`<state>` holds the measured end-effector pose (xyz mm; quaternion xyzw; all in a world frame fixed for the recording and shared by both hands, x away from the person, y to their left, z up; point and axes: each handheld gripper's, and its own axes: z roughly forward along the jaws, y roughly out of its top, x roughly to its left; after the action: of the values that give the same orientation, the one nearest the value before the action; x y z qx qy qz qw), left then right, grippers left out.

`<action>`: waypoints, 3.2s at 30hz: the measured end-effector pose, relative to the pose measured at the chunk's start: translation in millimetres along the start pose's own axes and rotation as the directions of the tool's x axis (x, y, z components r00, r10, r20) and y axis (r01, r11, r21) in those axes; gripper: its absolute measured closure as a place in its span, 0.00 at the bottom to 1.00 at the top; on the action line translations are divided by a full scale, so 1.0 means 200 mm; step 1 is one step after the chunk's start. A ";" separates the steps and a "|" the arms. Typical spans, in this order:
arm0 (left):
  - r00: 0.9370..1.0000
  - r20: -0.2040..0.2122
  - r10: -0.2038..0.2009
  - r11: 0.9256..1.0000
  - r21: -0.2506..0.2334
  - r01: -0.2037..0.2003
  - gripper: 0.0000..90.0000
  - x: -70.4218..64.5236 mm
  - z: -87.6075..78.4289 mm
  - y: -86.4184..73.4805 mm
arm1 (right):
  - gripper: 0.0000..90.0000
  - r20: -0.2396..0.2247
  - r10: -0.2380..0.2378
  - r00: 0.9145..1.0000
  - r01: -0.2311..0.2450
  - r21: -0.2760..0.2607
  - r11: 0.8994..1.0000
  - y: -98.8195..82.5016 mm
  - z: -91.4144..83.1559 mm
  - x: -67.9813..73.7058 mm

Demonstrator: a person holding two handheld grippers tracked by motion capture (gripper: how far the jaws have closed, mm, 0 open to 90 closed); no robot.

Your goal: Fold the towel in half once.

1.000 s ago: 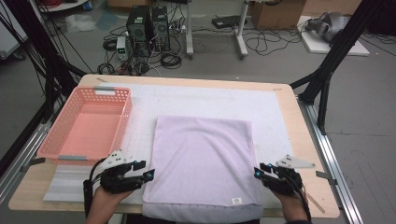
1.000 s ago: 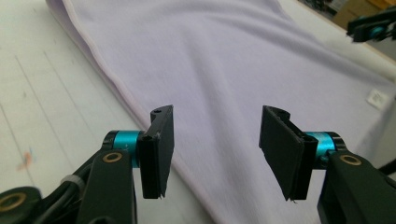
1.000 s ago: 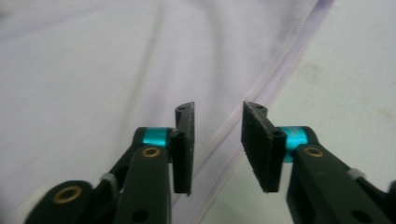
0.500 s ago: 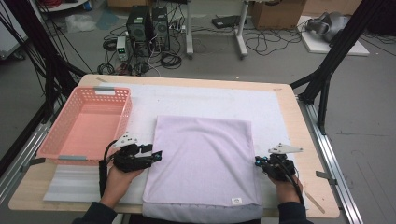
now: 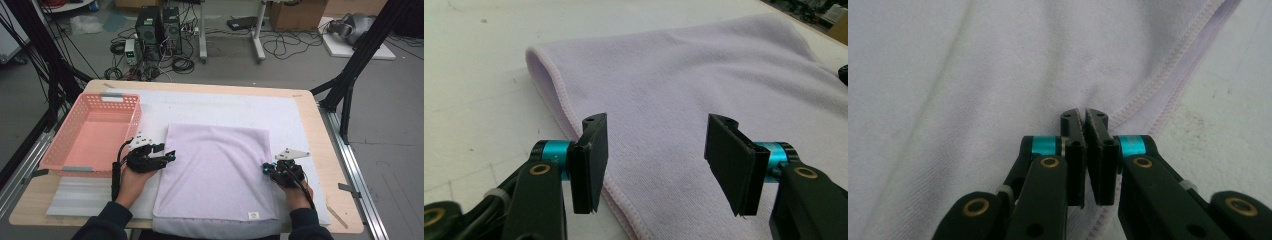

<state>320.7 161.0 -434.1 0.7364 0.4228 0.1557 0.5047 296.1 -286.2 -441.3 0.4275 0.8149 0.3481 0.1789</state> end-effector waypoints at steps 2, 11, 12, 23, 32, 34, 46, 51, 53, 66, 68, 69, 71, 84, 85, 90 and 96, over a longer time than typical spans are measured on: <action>1.000 -0.003 0.001 1.000 0.008 -0.001 0.48 0.00 -0.01 0.00 | 0.97 0.019 -0.005 1.000 0.005 -0.004 1.000 0.00 -0.01 -0.01; 1.000 -0.006 -0.020 1.000 0.020 0.020 0.45 0.01 0.01 0.01 | 0.70 -0.004 0.078 0.997 -0.078 -0.016 0.997 -0.03 -0.05 -0.08; 1.000 -0.004 -0.026 0.999 0.025 0.026 0.44 0.02 0.01 0.02 | 0.65 -0.003 0.087 0.996 -0.087 -0.045 0.995 -0.02 -0.06 -0.09; 0.994 -0.036 -0.107 0.992 0.057 0.109 0.43 0.15 0.16 0.17 | 0.53 0.041 0.195 0.980 -0.187 -0.149 0.971 0.05 -0.03 -0.34; 0.980 -0.149 -0.134 0.985 0.092 0.148 0.45 0.30 0.35 0.26 | 0.41 -0.020 0.220 0.975 -0.221 -0.101 0.970 0.22 0.22 -0.41; 0.981 -0.139 -0.138 0.981 0.119 0.155 0.45 0.32 0.40 0.25 | 0.38 0.003 0.219 0.976 -0.219 -0.062 0.974 0.24 0.28 -0.41; 0.993 -0.104 0.061 0.978 0.207 -0.039 0.88 0.24 0.49 0.23 | 0.92 -0.009 0.153 0.988 -0.153 -0.029 0.988 0.27 0.32 -0.37; 0.988 -0.153 -0.002 0.984 0.174 0.029 0.92 0.27 0.50 0.24 | 0.96 -0.002 0.160 0.987 -0.160 -0.038 0.986 0.29 0.33 -0.39; 0.984 -0.167 -0.061 0.988 0.132 0.084 0.92 0.30 0.50 0.24 | 0.96 0.011 0.141 0.990 -0.141 -0.050 0.989 0.30 0.34 -0.41; 0.986 -0.162 -0.034 0.999 -0.002 0.034 0.91 0.45 0.56 0.49 | 0.96 0.094 0.137 0.986 -0.119 -0.173 0.978 0.51 0.45 -0.50; 0.985 -0.169 -0.027 1.000 -0.016 0.025 0.91 0.46 0.56 0.52 | 0.95 0.107 0.135 0.985 -0.114 -0.182 0.977 0.54 0.46 -0.51; 0.985 -0.170 -0.033 0.999 -0.036 0.027 0.91 0.46 0.56 0.52 | 0.95 0.117 0.130 0.985 -0.107 -0.187 0.977 0.55 0.46 -0.51; 0.984 -0.175 -0.041 0.999 -0.031 0.036 0.90 0.48 0.57 0.51 | 0.95 0.132 0.126 0.983 -0.100 -0.184 0.978 0.58 0.48 -0.51; 0.989 -0.125 -0.074 0.995 0.051 0.080 0.45 0.43 0.49 0.45 | 0.57 0.131 0.173 0.976 -0.147 -0.185 0.972 0.55 0.40 -0.49; 0.991 -0.114 -0.066 0.997 0.035 0.070 0.45 0.41 0.48 0.45 | 0.57 0.123 0.161 0.979 -0.137 -0.185 0.973 0.55 0.38 -0.48; 0.995 -0.088 -0.046 0.999 0.009 0.047 0.46 0.33 0.41 0.44 | 0.52 0.086 0.132 0.988 -0.115 -0.178 0.977 0.52 0.31 -0.44; 0.998 -0.056 0.005 1.000 0.024 -0.004 0.42 0.23 0.32 0.40 | 0.49 0.067 0.083 0.994 -0.070 -0.177 0.982 0.46 0.21 -0.36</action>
<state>428.3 146.6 -401.5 0.7386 0.4370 0.1726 0.4835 414.2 -292.0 -404.9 0.4537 0.7572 0.4086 0.2321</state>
